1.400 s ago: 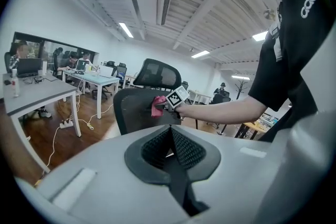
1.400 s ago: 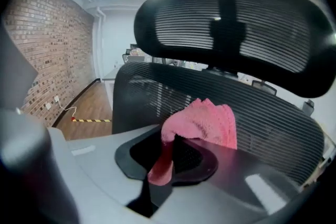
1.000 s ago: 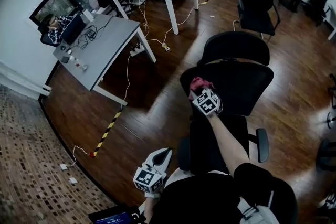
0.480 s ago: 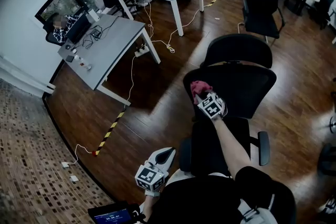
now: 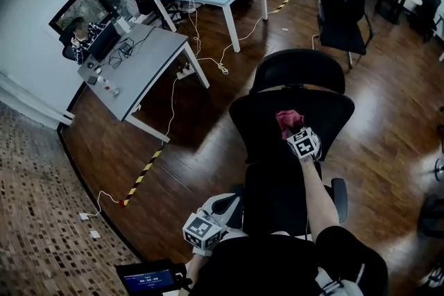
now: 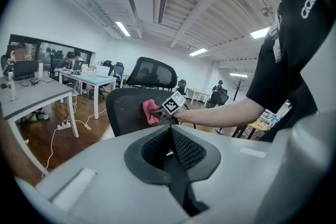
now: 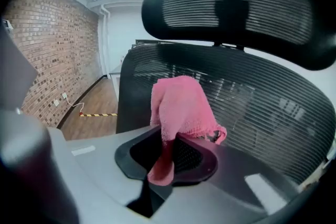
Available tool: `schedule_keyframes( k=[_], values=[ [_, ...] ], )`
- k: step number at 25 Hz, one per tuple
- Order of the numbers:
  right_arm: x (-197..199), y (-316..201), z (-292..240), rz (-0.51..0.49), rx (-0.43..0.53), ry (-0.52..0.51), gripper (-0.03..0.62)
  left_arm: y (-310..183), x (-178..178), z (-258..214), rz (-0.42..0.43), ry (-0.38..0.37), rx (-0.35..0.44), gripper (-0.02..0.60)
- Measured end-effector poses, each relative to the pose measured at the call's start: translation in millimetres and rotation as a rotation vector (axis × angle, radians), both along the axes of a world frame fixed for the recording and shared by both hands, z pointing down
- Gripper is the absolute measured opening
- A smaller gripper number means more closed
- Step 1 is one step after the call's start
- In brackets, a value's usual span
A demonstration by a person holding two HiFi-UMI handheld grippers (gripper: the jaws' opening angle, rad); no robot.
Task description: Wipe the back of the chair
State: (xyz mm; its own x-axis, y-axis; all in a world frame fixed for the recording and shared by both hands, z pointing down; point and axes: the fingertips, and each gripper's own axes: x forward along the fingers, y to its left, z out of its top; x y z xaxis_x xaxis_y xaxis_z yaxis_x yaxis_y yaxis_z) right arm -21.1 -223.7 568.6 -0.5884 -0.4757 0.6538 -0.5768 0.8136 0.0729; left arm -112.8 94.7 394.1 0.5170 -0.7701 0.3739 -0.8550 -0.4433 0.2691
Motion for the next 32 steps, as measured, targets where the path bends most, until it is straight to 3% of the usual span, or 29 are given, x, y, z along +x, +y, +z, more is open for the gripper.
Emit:
schedule_keyframes(
  k=[11,21,26,32],
  values=[
    [141.8,-39.0,0.1,0.156,0.009,0.039,0.046,-17.7,60.2,-6.8,0.077,-0.002,0.016,-0.009],
    [230.6,-51.7,8.1,0.321,0.0,0.057,0.046,-24.9,82.7,-8.4,0.112,-0.01,0.003,-0.009],
    [237.4,-52.0,13.8,0.365,-0.006,0.067,0.046,-19.1,80.6,-3.2,0.121,-0.015,-0.004,-0.009],
    [190.0,-41.7,25.2,0.297,-0.027,0.08,0.044,-12.5,66.7,-5.8,0.1,-0.014,0.006,-0.008]
  ],
)
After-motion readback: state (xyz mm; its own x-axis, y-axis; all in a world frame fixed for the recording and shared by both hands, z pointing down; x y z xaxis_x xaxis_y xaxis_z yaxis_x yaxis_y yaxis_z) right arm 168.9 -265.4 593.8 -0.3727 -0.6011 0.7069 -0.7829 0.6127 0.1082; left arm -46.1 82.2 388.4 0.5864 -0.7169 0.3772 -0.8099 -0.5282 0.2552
